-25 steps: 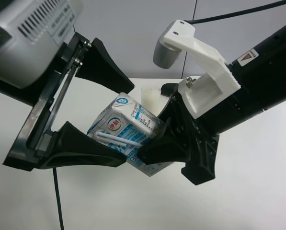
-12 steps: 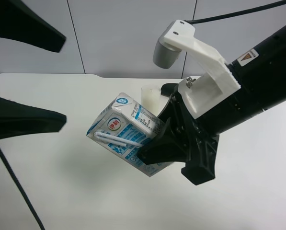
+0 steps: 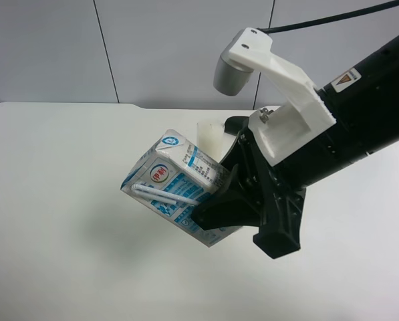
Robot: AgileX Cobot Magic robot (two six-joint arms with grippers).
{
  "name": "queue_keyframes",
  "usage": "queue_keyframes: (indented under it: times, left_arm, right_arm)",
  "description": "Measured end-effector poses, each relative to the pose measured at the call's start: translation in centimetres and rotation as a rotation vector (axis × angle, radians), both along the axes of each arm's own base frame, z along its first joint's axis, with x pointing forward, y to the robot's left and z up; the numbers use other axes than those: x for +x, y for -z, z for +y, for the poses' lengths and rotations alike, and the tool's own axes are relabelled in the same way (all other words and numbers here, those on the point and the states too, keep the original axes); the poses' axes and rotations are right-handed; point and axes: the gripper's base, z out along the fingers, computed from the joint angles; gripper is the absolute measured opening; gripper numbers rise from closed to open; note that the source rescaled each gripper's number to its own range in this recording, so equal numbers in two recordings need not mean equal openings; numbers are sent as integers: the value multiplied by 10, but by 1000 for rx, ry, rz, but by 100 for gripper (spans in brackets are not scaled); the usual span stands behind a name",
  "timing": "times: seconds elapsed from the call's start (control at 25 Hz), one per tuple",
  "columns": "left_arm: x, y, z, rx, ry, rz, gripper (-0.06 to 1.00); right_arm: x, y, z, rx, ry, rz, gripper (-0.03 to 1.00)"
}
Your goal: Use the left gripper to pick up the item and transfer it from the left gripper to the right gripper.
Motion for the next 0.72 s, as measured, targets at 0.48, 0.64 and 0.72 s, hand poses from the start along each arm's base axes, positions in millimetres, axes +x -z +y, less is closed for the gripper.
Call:
queue_keyframes:
  times: [0.48,0.64,0.72]
  left_arm:
    - [-65,66,52,-122,-51,34,99]
    - [-76,85,60,-170,-54,17,99]
    - [-81,89,64,-199,-58,0,99]
  right_arm:
    - [0,0,0,0,0,0,0]
    - [1,0,0,2,4,-4,0]
    - [1,0,0,3,6,-6,0]
